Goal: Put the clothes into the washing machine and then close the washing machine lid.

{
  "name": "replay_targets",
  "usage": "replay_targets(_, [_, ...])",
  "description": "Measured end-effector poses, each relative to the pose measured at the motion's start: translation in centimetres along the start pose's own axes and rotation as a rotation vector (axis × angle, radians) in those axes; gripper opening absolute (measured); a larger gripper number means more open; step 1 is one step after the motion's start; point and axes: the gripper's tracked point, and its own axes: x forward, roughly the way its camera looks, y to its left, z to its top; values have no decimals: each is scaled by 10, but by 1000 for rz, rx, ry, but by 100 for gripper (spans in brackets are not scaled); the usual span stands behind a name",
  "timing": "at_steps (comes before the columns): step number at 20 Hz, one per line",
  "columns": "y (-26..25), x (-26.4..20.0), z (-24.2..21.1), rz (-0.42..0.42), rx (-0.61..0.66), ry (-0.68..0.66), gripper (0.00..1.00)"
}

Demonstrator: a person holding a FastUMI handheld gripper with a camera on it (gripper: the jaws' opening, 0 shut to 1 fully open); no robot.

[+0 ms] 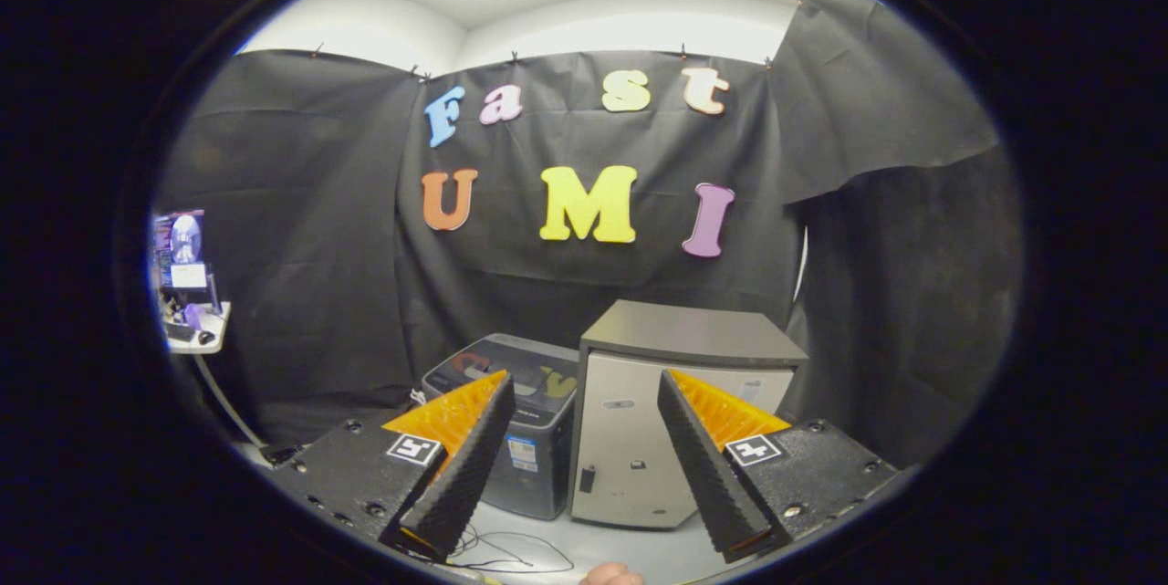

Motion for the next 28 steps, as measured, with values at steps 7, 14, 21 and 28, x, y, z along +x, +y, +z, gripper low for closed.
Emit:
replay_targets(7, [0,4,5,1,3,-13,98])
replay_targets(14, [-3,2,5,-7,7,-4,98])
replay_targets(21, [-8,3,4,-19,7,0,98])
replay_targets(28, [-11,3,5,-23,3,7,98])
